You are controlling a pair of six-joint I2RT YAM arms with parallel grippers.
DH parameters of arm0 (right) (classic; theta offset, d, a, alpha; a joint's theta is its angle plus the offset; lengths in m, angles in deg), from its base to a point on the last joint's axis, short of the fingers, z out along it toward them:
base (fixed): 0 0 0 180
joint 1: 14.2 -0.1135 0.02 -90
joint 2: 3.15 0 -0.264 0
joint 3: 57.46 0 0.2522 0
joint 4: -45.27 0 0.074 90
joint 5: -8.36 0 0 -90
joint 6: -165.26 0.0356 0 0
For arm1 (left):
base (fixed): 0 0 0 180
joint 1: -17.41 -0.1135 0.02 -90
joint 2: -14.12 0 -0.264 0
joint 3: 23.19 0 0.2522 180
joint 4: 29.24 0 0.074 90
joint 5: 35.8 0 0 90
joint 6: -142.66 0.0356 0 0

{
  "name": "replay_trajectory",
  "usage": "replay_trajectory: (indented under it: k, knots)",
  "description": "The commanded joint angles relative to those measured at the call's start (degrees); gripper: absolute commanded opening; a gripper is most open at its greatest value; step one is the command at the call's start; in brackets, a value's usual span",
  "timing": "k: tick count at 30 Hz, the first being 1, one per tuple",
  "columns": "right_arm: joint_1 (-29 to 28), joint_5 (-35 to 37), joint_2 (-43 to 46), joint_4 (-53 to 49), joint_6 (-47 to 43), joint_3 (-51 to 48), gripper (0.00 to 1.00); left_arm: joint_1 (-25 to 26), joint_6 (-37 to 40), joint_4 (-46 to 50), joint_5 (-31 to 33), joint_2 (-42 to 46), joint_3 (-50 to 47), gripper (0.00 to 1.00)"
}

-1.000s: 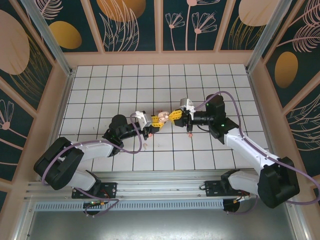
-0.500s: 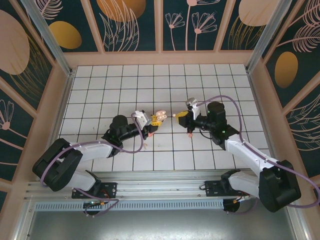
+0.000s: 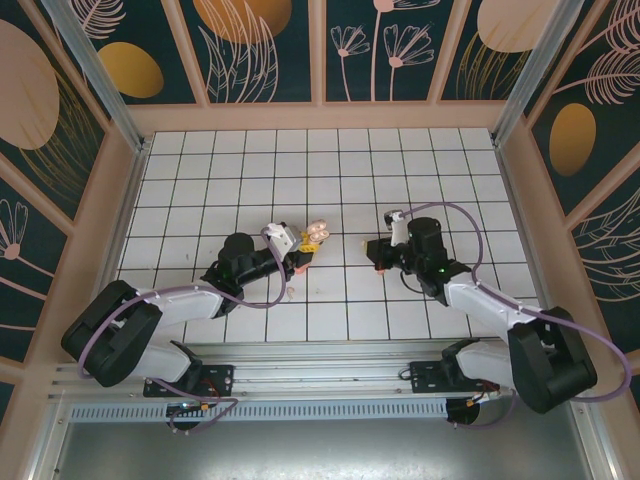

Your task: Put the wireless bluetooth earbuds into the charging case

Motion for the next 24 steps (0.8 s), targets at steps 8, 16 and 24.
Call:
replay_trajectory:
  k: [8,16,24]
  knots:
    - [-0.16,7.94,-8.97,-4.94,5.54,4.35,0.08,0.32,-0.08,-0.54,0.94,1.30,-0.65,0.15]
    - [-0.15,9.33,-16.71,-4.76,5.54,8.97,0.08,0.26,-0.01,-0.33,1.29,1.54,-0.74,0.15]
    - [-0.14,9.58,-22.19,-5.86,5.79,12.32,0.08,0.27,0.36,0.15,1.55,1.71,-0.67,0.15]
